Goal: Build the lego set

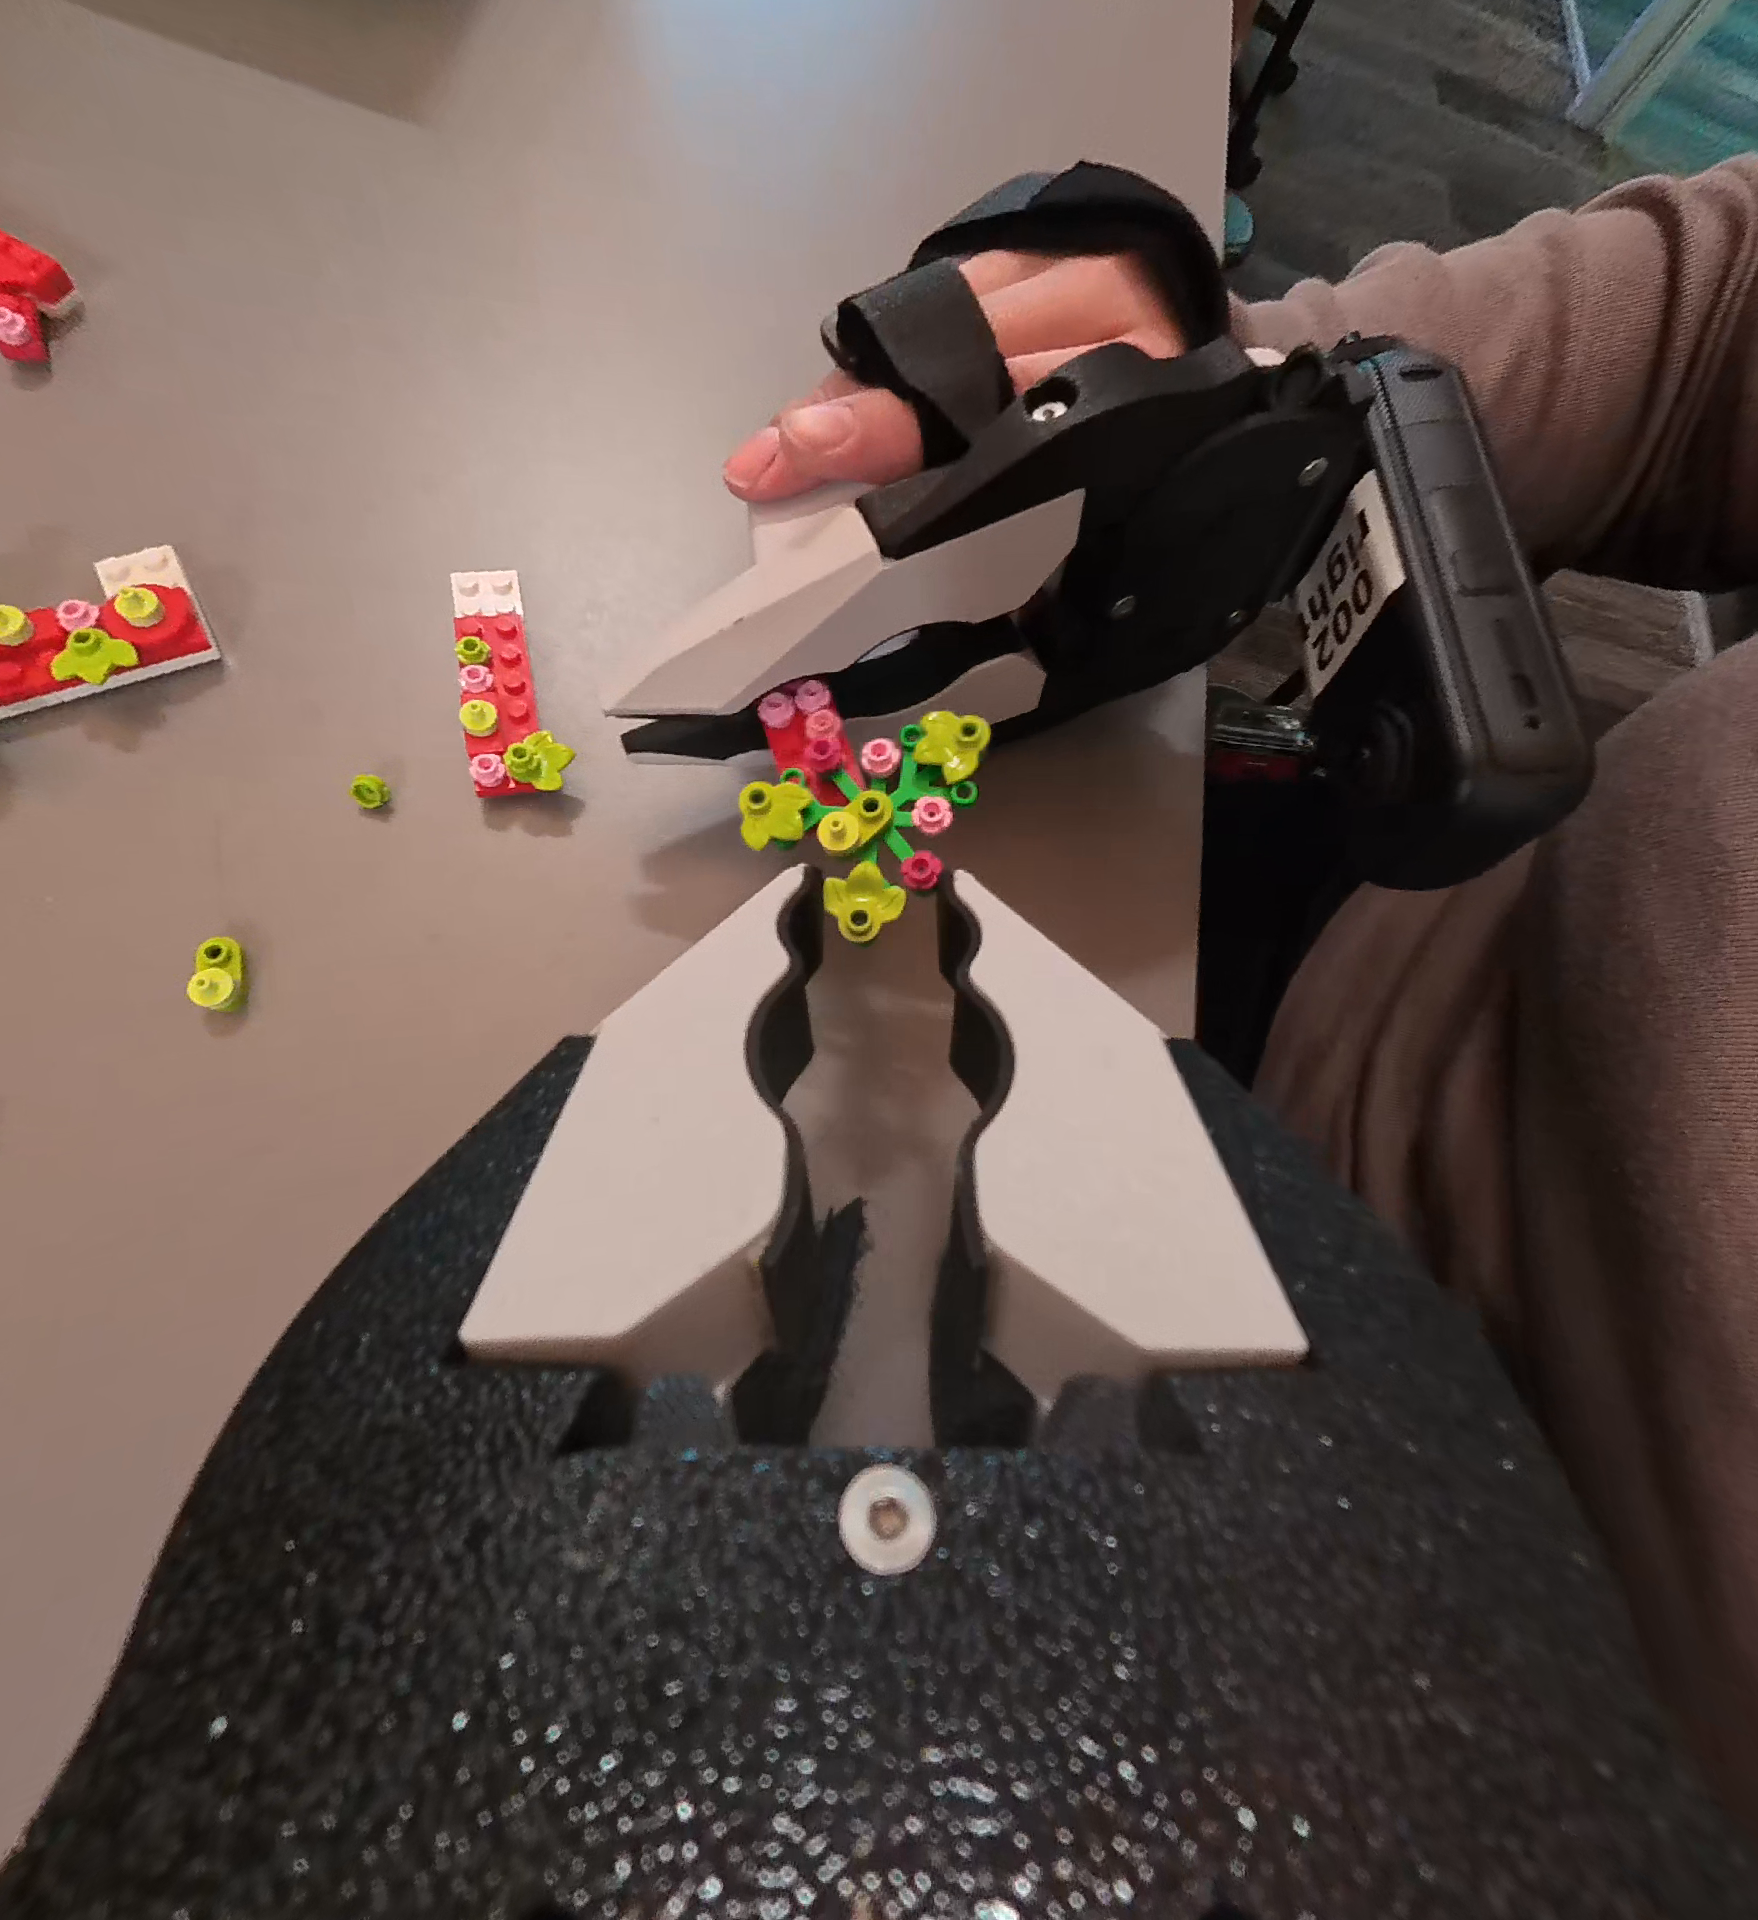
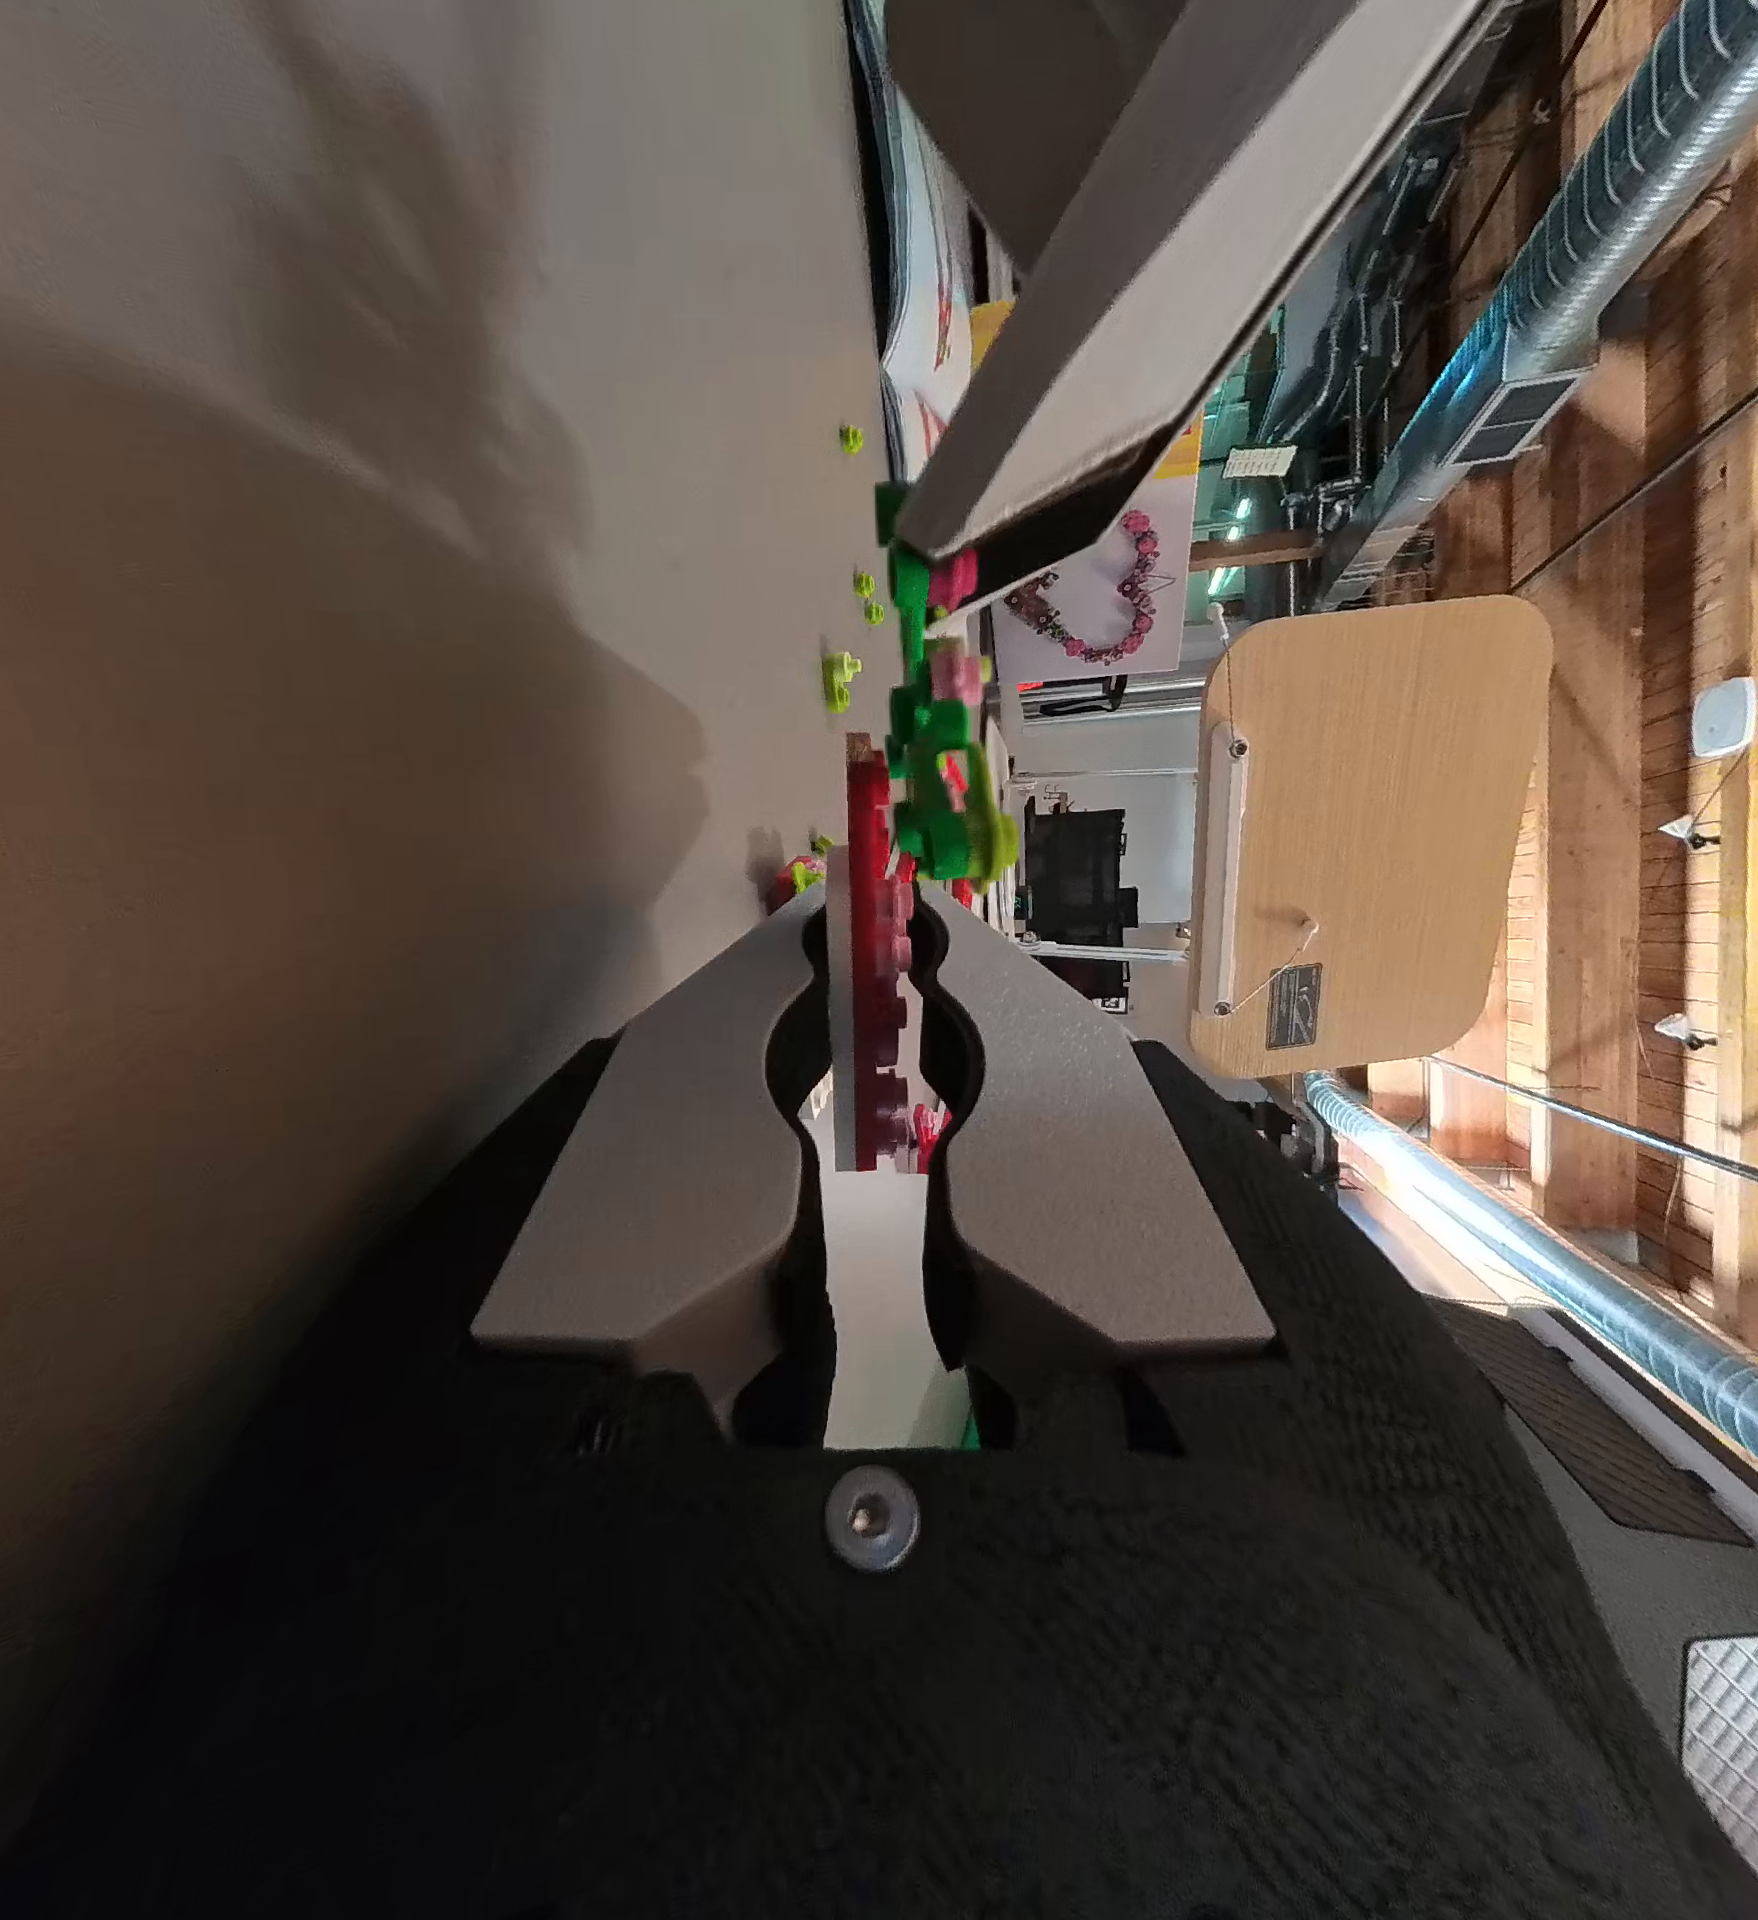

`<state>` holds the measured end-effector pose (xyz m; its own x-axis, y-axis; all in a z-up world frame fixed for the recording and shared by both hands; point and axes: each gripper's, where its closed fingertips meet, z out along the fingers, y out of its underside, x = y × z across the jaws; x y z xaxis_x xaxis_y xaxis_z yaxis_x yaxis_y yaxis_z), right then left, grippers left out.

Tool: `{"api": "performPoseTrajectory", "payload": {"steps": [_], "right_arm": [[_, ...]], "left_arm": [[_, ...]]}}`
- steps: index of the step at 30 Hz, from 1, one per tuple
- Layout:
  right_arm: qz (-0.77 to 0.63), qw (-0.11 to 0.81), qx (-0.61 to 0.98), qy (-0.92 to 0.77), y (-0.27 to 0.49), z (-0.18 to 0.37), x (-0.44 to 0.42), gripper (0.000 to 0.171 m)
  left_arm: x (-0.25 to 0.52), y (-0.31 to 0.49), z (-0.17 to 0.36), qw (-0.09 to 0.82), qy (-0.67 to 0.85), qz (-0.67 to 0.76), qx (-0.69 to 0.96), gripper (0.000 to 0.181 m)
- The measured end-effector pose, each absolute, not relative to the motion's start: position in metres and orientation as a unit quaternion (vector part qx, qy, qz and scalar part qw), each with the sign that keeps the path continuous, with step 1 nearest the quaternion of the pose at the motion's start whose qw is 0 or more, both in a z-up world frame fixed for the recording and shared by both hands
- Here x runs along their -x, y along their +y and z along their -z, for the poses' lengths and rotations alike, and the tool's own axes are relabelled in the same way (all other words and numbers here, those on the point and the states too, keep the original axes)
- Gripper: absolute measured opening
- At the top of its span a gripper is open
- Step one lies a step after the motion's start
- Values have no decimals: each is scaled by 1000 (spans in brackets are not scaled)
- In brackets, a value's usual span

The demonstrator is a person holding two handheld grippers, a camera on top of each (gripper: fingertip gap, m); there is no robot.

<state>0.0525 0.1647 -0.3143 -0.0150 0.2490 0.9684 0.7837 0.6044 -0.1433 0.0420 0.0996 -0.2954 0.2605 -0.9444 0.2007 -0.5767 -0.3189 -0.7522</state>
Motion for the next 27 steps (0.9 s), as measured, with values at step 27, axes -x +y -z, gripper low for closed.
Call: {"api": "performPoseTrajectory", "payload": {"steps": [27], "right_arm": [[229, 592, 374, -676, 163, 313, -52, 9]], "left_arm": [[-49, 87, 295, 258, 520, 363, 729, 20]]}}
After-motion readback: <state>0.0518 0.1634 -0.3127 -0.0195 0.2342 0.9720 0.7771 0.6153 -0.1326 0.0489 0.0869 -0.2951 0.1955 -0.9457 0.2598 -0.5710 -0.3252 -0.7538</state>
